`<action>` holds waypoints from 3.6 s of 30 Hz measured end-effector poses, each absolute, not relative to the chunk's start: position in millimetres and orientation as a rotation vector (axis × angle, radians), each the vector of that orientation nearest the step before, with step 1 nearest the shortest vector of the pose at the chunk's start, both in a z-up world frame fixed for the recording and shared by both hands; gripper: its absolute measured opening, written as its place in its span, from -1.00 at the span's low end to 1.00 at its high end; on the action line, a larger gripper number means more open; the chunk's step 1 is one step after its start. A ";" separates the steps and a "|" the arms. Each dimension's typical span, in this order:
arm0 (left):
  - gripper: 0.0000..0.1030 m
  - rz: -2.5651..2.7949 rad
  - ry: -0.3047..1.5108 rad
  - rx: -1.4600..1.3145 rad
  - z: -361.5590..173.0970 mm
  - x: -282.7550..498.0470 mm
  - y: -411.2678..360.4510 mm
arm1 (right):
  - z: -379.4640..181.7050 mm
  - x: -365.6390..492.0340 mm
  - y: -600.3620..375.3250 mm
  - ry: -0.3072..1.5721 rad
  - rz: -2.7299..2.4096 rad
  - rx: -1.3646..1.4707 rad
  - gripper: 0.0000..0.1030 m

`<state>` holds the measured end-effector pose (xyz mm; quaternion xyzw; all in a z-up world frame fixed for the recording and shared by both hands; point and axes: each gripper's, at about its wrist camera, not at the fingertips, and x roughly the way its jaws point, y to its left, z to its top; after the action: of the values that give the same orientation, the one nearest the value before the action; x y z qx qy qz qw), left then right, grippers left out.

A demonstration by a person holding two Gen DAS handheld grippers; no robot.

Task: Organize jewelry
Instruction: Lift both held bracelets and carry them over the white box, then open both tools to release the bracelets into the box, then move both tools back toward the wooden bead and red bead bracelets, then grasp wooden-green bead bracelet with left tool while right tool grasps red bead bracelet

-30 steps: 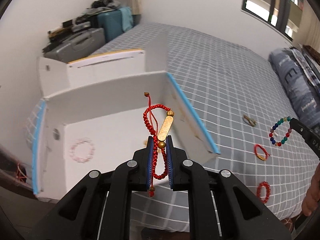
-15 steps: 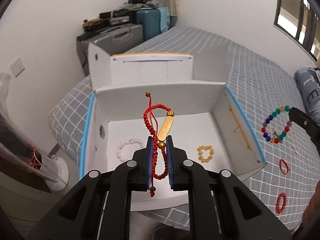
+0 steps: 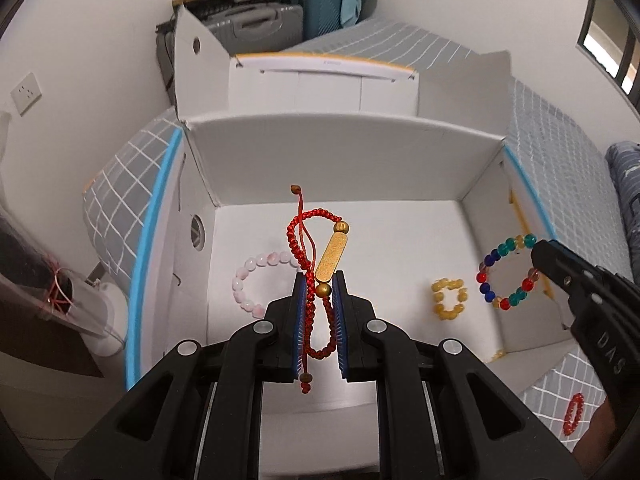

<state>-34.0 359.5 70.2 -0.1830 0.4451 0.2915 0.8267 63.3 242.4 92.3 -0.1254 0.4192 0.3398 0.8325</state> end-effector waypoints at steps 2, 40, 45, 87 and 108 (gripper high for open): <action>-0.75 0.621 0.966 -0.395 62.7 -29.1 364.0 | 81.7 65.3 246.6 0.909 0.720 -0.273 -0.83; 0.89 0.661 0.874 -0.241 89.5 -21.4 325.8 | 98.3 75.7 161.7 0.883 0.660 -0.239 0.78; 0.89 0.599 0.857 -0.236 94.1 -4.4 294.5 | 108.9 76.0 111.6 0.848 0.598 -0.226 0.85; 0.89 0.210 1.057 -0.161 -41.7 307.1 42.6 | -54.8 86.4 -143.0 1.108 0.295 -0.093 0.85; 0.21 0.233 1.088 -0.157 -67.8 317.6 51.0 | -61.7 87.7 -140.2 1.096 0.292 -0.120 -0.08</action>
<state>317.6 51.0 -67.8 -0.0746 0.5160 0.1102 0.8462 87.7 -140.2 -61.7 -0.0567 0.5187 0.1382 0.8418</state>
